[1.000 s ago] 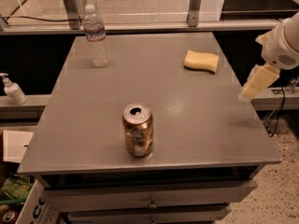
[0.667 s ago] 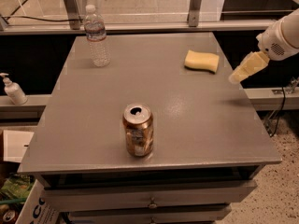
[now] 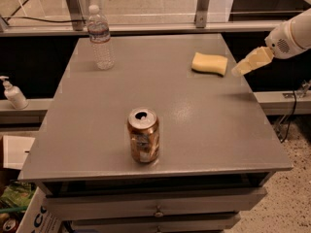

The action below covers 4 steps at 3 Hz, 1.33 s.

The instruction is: Move sponge near orange can

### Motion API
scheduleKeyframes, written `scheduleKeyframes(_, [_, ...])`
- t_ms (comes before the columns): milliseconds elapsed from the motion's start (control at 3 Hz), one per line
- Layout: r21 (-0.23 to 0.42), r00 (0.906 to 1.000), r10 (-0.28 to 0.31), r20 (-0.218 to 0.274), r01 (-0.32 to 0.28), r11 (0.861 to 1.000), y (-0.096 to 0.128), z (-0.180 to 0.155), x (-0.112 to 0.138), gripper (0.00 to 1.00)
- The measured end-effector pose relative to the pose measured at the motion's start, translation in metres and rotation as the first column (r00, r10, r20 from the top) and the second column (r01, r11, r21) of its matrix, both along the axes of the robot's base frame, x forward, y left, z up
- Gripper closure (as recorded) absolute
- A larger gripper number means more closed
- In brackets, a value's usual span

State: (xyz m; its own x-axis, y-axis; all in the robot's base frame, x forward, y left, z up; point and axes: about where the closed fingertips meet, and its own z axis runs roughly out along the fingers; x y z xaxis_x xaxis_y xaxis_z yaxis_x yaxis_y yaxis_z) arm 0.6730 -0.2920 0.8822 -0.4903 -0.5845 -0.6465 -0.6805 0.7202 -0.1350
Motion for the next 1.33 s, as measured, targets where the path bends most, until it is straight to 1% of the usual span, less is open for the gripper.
scheduleKeyframes(333, [-0.044,0.9983,0.05,0.03,-0.049,0.998,0.014,-0.009,0.003,0.0])
scheduleKeyframes(667, [-0.054,0.9948,0.091,0.044,-0.089,0.995,0.027,-0.021,-0.002,0.0])
scheduleKeyframes(1000, [-0.043,0.9929,0.102,0.06,-0.1,0.994,0.038,-0.026,0.004,0.0])
scheduleKeyframes(1333, [-0.013,0.9938,0.074,0.083,-0.073,0.997,0.042,-0.025,0.02,0.0])
